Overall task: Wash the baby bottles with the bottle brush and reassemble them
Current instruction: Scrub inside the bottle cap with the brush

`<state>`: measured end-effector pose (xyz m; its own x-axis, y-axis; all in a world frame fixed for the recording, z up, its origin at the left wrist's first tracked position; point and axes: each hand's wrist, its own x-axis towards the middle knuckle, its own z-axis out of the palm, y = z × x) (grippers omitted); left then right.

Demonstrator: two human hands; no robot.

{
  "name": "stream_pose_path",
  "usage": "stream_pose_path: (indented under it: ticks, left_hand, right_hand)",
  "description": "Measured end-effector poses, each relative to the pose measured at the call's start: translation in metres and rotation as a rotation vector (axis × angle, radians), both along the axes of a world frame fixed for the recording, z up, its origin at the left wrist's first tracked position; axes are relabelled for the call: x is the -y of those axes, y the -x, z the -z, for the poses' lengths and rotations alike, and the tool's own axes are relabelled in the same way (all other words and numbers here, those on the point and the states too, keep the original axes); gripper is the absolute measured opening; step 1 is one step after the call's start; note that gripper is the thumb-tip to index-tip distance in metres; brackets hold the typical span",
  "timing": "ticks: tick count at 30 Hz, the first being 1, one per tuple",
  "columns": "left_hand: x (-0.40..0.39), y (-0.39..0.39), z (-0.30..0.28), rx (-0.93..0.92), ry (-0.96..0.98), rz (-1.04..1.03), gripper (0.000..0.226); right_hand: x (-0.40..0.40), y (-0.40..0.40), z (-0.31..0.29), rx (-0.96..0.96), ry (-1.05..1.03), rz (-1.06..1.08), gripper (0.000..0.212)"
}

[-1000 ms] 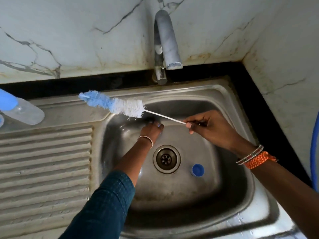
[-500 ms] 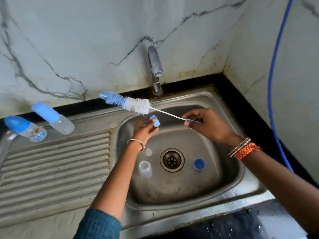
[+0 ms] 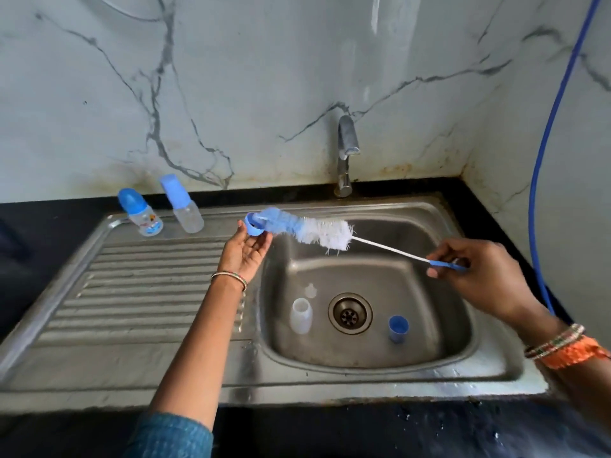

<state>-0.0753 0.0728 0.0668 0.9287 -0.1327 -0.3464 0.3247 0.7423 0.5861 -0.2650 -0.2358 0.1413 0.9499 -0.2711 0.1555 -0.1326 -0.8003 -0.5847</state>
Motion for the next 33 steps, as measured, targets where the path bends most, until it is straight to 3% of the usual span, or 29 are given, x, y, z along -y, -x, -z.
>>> stream_pose_path:
  ticks: [6, 10, 13, 17, 20, 23, 26, 27, 28, 29, 30, 32, 33]
  left_hand:
    - [-0.001, 0.005, -0.003, 0.005, -0.183, 0.088, 0.021]
    - [0.004, 0.006, -0.001, -0.01, -0.268, 0.189, 0.012]
    - [0.008, 0.006, -0.001, -0.026, -0.305, 0.187, 0.014]
    - [0.011, 0.004, -0.003, -0.051, -0.274, 0.169, 0.018]
    - [0.009, 0.001, -0.004, -0.064, -0.199, 0.14, 0.026]
    - [0.007, 0.001, -0.005, -0.043, -0.167, 0.169, 0.024]
    - [0.007, 0.001, -0.005, -0.018, -0.146, 0.164, 0.018]
    - [0.007, 0.001, -0.006, -0.012, -0.137, 0.153, 0.017]
    - [0.007, 0.0, -0.006, -0.009, -0.135, 0.143, 0.017]
    - [0.008, -0.001, -0.006, -0.008, -0.131, 0.134, 0.018]
    - [0.008, -0.001, -0.007, -0.008, -0.13, 0.127, 0.019]
    - [0.01, -0.002, -0.007, -0.003, -0.139, 0.123, 0.02]
    - [0.01, -0.002, -0.007, -0.006, -0.151, 0.117, 0.019]
  right_hand:
    - [0.004, 0.01, -0.004, 0.034, 0.18, -0.002, 0.025]
    - [0.0, 0.01, -0.001, 0.424, 0.574, 0.046, 0.02]
    - [0.002, 0.013, 0.003, 0.672, 0.837, -0.107, 0.017]
    - [0.001, 0.013, 0.001, 0.803, 0.897, -0.144, 0.014]
    - [-0.004, 0.014, -0.003, 0.774, 0.889, -0.184, 0.019]
    - [-0.02, 0.018, -0.004, 0.511, 0.711, -0.14, 0.024]
    - [-0.033, 0.012, -0.019, -0.103, 0.052, -0.117, 0.007]
    - [-0.033, 0.01, -0.024, -0.246, -0.201, -0.104, 0.015]
    - [-0.033, 0.009, -0.027, -0.308, -0.322, -0.093, 0.022]
    - [-0.033, 0.008, -0.027, -0.31, -0.276, -0.087, 0.025]
    - [-0.033, 0.008, -0.026, -0.24, -0.076, -0.083, 0.021]
    - [-0.034, 0.011, -0.025, 0.027, 0.414, 0.016, 0.005]
    - [-0.038, 0.013, -0.025, 0.179, 0.563, 0.045, 0.009]
